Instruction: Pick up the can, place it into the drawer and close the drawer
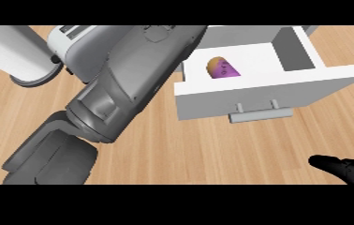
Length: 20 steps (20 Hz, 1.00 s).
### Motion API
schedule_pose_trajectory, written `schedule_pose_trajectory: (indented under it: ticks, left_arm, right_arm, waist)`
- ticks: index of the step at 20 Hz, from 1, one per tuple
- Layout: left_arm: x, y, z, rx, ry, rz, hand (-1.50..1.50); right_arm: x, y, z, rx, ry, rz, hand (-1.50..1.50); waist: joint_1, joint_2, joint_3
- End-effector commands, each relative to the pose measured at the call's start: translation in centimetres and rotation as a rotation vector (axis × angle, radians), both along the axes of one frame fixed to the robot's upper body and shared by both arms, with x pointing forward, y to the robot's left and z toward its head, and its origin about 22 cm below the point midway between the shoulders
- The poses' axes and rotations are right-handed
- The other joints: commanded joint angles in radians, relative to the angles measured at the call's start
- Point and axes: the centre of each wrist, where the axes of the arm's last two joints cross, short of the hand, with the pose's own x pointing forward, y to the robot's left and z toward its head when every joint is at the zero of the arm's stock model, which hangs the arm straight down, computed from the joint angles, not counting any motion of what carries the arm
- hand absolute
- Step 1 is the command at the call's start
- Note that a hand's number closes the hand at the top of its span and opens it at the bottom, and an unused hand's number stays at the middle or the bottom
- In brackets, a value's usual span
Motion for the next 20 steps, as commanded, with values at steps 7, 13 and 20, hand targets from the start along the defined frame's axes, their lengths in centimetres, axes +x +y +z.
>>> schedule_pose_trajectory:
  ticks: [7, 13, 20]
  left_arm:
    - [0.2, 0.2, 0.4, -0.118, 0.003, -0.014, -1.50]
    - [-0.1, -0.2, 0.4, -0.102, -0.011, -0.007, -1.50]
    - [0.4, 0.2, 1.0, -0.067, -0.028, -0.017, -1.50]
  right_arm:
    - [2.6, 1.3, 0.3, -0.342, -0.052, -0.029, -1.50]
    - [6.8, 2.9, -0.4, -0.558, -0.070, -0.040, -1.50]
    - [9.9, 6.2, -5.4, -0.721, -0.028, -0.028, -1.50]
  waist:
    - [0.037, 0.004, -0.002]
    - [0.055, -0.002, -0.001]
    - [0.090, -0.007, -0.002]
